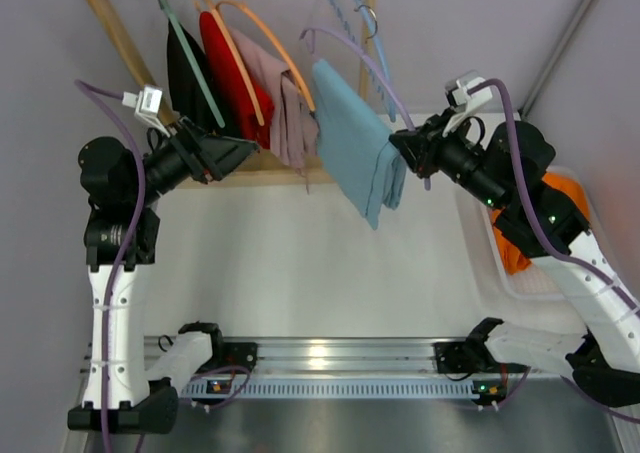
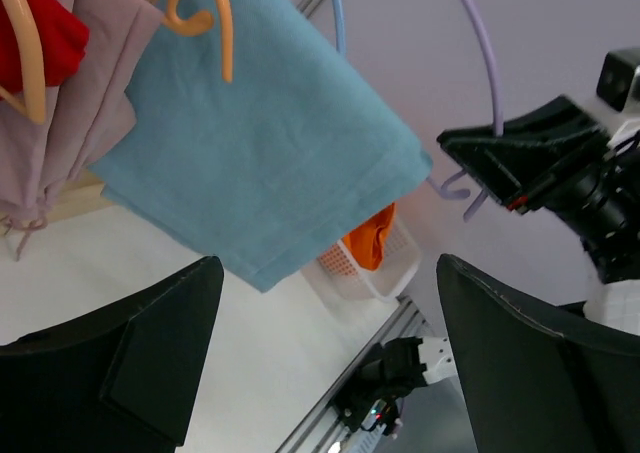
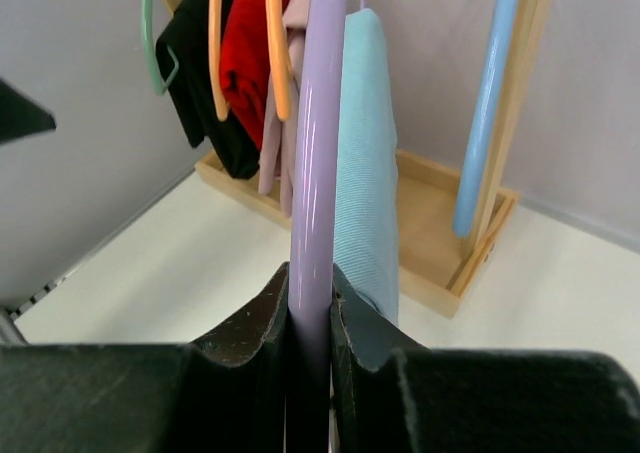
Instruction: Remove the trousers from the hanger
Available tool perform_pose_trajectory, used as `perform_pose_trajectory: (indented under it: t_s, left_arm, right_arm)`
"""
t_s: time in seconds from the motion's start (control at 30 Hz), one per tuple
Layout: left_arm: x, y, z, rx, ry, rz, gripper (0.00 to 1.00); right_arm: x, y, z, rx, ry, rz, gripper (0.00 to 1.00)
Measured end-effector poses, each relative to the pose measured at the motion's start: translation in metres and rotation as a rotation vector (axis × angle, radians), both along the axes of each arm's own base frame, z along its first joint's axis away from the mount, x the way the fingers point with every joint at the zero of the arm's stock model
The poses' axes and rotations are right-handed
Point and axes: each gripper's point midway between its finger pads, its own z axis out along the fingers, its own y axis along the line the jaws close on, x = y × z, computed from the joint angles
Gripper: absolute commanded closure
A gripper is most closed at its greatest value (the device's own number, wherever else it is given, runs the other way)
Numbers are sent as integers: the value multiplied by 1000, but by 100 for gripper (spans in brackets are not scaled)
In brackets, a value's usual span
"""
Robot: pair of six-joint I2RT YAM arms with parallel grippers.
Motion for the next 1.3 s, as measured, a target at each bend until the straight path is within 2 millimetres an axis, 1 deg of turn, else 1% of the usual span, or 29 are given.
perform_pose_trajectory:
  t_s: [0.07, 0.13, 0.23, 0.33, 0.43, 0.5, 0.6, 0.7, 0.87, 0.97, 1.1, 1.3]
  left_arm:
    - [10, -3, 6, -52, 14, -12, 6]
    - [19, -4, 8, -100, 38, -17, 6]
    - [29, -15, 12, -176, 56, -34, 6]
    - [28, -40, 20, -220, 47, -88, 6]
    - [18, -75, 27, -248, 39, -171, 7]
    - [18, -93, 31, -268, 52, -209, 9]
    - [36, -108, 35, -305, 85, -207, 10]
    - [55, -125, 29, -329, 140, -203, 13]
    - [69, -163, 9, -340, 246, -228, 19]
    - [75, -178, 2, -343, 291, -230, 23]
    - [80, -191, 4, -349, 307, -230, 24]
    - [79, -207, 21, -369, 303, -244, 36]
  right_arm:
    - [-6, -4, -9, -9, 22, 2, 100]
    - [-11, -7, -16, -16, 42, 7, 100]
    - [-16, -7, -27, -24, 67, 24, 100]
    - [-18, -5, -35, -22, 88, 31, 100]
    - [-16, -4, -45, -23, 112, 29, 100]
    - [-15, -2, -50, -20, 127, 27, 100]
    - [-13, -1, -57, -18, 145, 24, 100]
    - [-13, 0, -62, -14, 160, 24, 100]
    - [-12, -1, -66, -6, 175, 9, 100]
    - [-9, -3, -64, 8, 178, -12, 100]
    - [-7, -4, -61, 31, 180, -29, 100]
    - [-4, 1, -60, 48, 184, -35, 100]
